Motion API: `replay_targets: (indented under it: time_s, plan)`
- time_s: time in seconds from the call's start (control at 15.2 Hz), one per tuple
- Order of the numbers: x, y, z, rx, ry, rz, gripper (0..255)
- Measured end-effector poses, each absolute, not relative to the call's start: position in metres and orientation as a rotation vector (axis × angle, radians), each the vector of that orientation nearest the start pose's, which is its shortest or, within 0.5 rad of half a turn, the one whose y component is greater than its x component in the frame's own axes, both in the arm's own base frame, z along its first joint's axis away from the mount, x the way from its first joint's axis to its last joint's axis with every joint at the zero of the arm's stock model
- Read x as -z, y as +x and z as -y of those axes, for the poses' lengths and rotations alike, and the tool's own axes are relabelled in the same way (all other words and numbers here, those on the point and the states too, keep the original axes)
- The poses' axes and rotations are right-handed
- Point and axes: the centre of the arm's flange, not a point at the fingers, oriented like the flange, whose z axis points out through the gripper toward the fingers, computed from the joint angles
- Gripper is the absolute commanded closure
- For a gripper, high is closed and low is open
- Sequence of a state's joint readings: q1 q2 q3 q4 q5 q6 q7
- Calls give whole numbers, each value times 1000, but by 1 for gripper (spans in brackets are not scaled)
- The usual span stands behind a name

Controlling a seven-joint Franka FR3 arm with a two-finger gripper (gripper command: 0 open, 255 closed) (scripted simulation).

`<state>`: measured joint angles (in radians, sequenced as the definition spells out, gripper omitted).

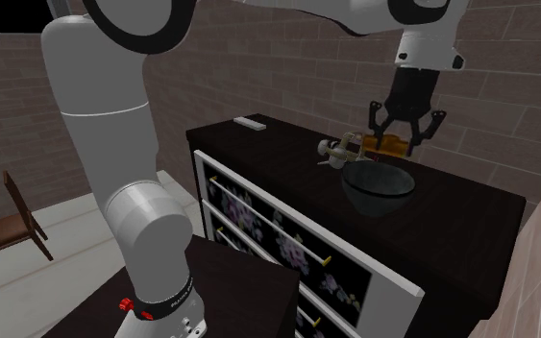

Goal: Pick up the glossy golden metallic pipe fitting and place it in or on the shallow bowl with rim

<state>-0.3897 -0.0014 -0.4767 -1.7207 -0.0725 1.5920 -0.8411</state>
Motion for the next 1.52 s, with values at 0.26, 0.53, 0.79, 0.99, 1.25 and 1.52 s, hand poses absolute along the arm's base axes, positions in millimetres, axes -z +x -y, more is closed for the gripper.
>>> replay_targets:
  time_s: [0.26, 0.53, 0.79, 0.99, 1.25, 1.52]
  plan:
    - [-536, 350, 423, -213, -3085, -29, 255]
    - [-515, 350, 423, -213, -3085, -29, 255]
    - [-500, 350, 424, -213, -3085, -29, 255]
    - [-498, 349, 423, -213, -3086, -29, 255]
    - [-498, 349, 424, -212, -3086, -29, 0]
    - [-498, 349, 424, -212, -3086, -29, 0]
